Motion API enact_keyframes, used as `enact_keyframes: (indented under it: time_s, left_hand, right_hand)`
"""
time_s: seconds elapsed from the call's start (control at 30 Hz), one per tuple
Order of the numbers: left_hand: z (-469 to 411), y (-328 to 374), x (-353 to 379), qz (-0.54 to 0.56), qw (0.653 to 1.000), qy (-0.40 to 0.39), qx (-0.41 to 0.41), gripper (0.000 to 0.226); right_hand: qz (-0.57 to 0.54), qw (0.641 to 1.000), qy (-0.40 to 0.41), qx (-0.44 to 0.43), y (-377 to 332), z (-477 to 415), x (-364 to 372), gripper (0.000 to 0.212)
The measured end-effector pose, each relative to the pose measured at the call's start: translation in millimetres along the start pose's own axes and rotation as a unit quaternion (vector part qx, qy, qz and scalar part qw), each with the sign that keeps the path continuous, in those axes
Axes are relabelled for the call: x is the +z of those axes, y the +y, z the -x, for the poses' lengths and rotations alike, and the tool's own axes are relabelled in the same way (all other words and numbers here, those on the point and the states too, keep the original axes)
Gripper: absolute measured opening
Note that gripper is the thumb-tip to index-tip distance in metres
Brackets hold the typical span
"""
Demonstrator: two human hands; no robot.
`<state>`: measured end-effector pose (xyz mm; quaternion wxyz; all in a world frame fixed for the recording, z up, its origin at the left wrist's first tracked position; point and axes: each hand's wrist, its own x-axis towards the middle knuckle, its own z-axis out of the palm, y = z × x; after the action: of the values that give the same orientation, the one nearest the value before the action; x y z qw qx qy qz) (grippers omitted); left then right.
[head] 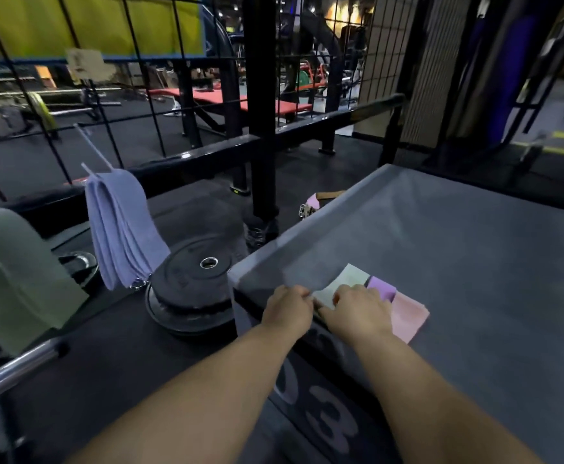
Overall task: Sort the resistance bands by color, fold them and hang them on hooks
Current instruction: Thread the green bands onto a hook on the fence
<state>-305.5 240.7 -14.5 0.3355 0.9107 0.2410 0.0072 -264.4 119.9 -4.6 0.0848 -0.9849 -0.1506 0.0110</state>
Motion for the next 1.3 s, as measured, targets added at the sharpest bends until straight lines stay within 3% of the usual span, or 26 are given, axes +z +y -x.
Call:
enact_keyframes:
  time_s: [0.3, 0.53, 0.83, 0.93, 1.07, 1.2, 1.3]
  left_hand:
    - [-1.8, -0.1, 1.9, 0.077, 0.997, 0.007, 0.029, 0.028]
    - [0.6, 5.5, -24.6, 0.133, 0.982, 0.007, 0.130, 0.056]
    - [7.5, 2.2, -74.8, 0.212, 0.960, 0.049, 0.178, 0.061]
    - [19.5, -3.0, -102.2, 0.196, 0.955, 0.069, 0.211, 0.058]
    - [40.6, -16.3, -131.4, 0.200, 0.951, 0.101, 0.213, 0.055]
    - [61.4, -33.9, -156.7, 0.223, 0.954, 0.097, 0.177, 0.067]
    - [77.8, -54.3, -172.0, 0.225, 0.954, 0.118, 0.161, 0.070]
  right_hand:
    - [0.018, 0.999, 0.030, -0.008, -1.2, 2.5, -9.1, 0.027]
    - [-0.114, 0.982, 0.150, -0.011, -3.2, 1.8, -24.9, 0.024]
    - [-0.279, 0.936, 0.204, -0.071, -41.6, 11.0, -50.8, 0.017]
    - [-0.356, 0.906, 0.212, -0.083, -64.7, 20.5, -68.7, 0.029]
    - [-0.423, 0.886, 0.168, -0.091, -96.2, 30.1, -83.9, 0.030]
    - [-0.474, 0.864, 0.102, -0.136, -125.7, 38.7, -83.8, 0.028]
    - [-0.535, 0.828, 0.051, -0.164, -148.3, 47.2, -85.1, 0.028]
